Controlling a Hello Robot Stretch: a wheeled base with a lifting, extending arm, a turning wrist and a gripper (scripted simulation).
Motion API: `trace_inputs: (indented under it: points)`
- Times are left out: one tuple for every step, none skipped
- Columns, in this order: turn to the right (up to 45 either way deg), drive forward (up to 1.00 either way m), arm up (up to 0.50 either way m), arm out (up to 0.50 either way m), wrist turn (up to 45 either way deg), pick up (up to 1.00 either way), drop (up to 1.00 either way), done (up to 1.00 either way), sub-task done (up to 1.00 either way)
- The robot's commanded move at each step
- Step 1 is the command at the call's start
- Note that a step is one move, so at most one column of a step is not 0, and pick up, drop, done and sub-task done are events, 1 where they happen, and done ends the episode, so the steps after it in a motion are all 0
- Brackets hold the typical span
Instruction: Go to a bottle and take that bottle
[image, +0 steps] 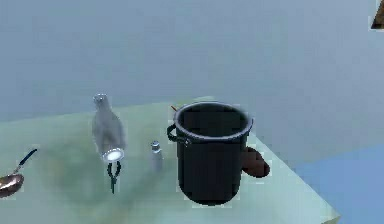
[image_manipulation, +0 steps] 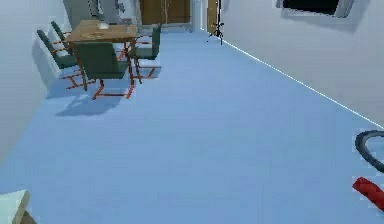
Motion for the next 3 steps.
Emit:
trace_inputs:
  points:
    - [-45.0,0.0,0.0,0.0,0.0,0.0,0.0,0.0,0.0]
    - [-45.0,0.0,0.0,0.0,0.0,0.0,0.0,0.0,0.0]
    - [-21.0,0.0,0.0,0.0,0.0,0.0,0.0,0.0,0.0]
